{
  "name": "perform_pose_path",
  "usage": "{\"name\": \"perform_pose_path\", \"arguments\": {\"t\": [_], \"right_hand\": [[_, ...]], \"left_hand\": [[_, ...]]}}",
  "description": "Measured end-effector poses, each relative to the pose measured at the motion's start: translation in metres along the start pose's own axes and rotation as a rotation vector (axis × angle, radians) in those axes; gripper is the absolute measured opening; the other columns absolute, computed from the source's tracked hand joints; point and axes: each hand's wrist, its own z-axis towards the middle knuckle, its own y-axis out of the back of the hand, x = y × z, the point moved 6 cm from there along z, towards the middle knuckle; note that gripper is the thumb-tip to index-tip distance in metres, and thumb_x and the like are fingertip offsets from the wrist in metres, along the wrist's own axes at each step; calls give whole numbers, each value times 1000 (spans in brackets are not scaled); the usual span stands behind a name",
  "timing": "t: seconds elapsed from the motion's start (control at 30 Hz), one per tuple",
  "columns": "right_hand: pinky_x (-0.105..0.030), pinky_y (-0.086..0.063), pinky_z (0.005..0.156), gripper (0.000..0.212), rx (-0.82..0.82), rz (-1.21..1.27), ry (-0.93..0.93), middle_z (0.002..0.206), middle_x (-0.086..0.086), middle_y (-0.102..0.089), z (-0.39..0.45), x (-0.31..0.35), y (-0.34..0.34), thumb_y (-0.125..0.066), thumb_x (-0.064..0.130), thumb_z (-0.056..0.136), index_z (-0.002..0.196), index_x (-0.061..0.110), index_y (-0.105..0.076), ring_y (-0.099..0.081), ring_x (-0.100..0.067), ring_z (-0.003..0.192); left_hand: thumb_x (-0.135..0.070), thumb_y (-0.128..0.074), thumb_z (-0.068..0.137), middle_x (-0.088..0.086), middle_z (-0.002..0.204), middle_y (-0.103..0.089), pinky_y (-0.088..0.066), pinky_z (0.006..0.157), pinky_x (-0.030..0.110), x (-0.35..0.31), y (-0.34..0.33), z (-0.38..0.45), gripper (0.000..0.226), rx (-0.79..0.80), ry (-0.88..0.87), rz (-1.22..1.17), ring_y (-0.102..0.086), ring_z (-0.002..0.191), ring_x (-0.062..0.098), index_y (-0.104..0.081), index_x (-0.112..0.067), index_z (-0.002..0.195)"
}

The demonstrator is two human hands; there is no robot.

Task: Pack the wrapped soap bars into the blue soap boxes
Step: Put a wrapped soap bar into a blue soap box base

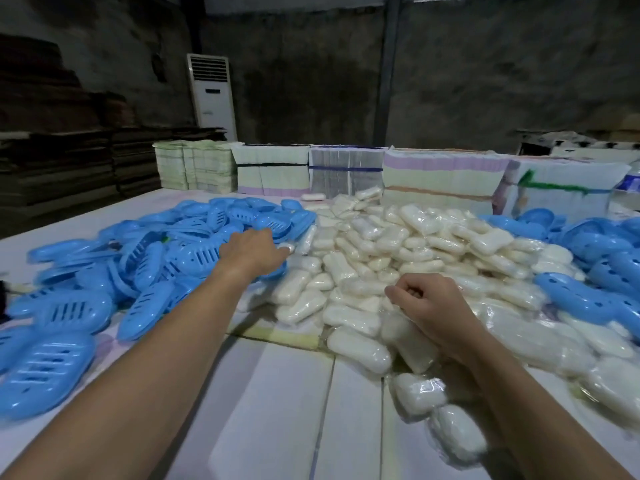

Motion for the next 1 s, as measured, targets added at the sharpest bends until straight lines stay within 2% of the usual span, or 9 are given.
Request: {"name": "perform_pose_path", "arguments": {"t": [0.1,0.17,0.37,0.5,0.6,0.67,0.8,0.9,1.0], "right_hand": [[-35,-39,61,31,6,-9,11,58,-9,-53,0,2,0,-67,26,87,61,10,-59,-42,-10,56],[-35,-41,64,31,7,-27,12,60,-10,-55,0,2,-1,-67,26,87,62,10,-60,-45,-13,58],[-28,-36,59,32,8,-7,-1,59,-7,-54,0,1,0,-68,27,86,59,14,-59,-43,-7,55],[-30,-37,58,29,-27,49,-11,58,-9,-53,-2,1,0,-68,24,85,61,11,-60,-41,-6,54],[-29,-36,57,29,-103,102,-3,58,-10,-52,-2,2,6,-68,20,85,60,10,-59,-41,-7,55],[-29,-34,55,30,-165,113,8,57,-10,-51,-2,3,11,-68,16,85,59,8,-56,-39,-8,54],[-36,-36,57,30,-287,125,10,58,-12,-50,-3,-1,24,-67,13,85,59,7,-54,-39,-17,55],[-32,-38,58,31,-312,97,-21,57,-6,-53,0,-8,38,-67,16,88,59,11,-56,-45,-16,56],[-32,-41,61,26,-376,45,-6,59,-4,-58,0,-8,55,-67,13,86,61,10,-60,-51,-20,59]], "left_hand": [[-72,-47,83,8,136,-52,-41,102,51,11,-22,-3,66,80,91,49,-42,130,37,-58,-22,124],[-68,-51,85,8,137,-48,-40,103,52,13,-28,-5,62,83,113,43,-36,133,38,-59,-21,125],[-32,-65,88,8,104,-58,-47,92,48,10,-25,-7,20,-67,-30,-117,-45,114,36,-63,-16,76],[-28,-65,88,-10,96,-50,-38,87,32,-19,-6,-16,17,-228,-303,-363,-39,104,17,-62,-31,71],[-41,-63,83,-21,98,-51,-43,90,30,-61,-3,-38,10,21,-593,-474,-51,98,5,-62,-42,73],[-48,-60,81,-19,101,-53,-46,88,29,-82,-5,-54,7,114,-701,-543,-59,96,10,-65,-43,79],[-27,-68,90,-12,109,-52,-46,90,28,-109,-22,-77,10,283,-794,-756,-59,101,15,-67,-36,84],[-12,-66,93,-4,117,-50,-45,93,27,-115,-40,-88,23,314,-890,-629,-56,106,11,-64,-34,86],[-14,-63,93,-6,116,-50,-50,86,30,-112,-43,-94,11,266,-885,-659,-59,98,15,-64,-23,87]]}}
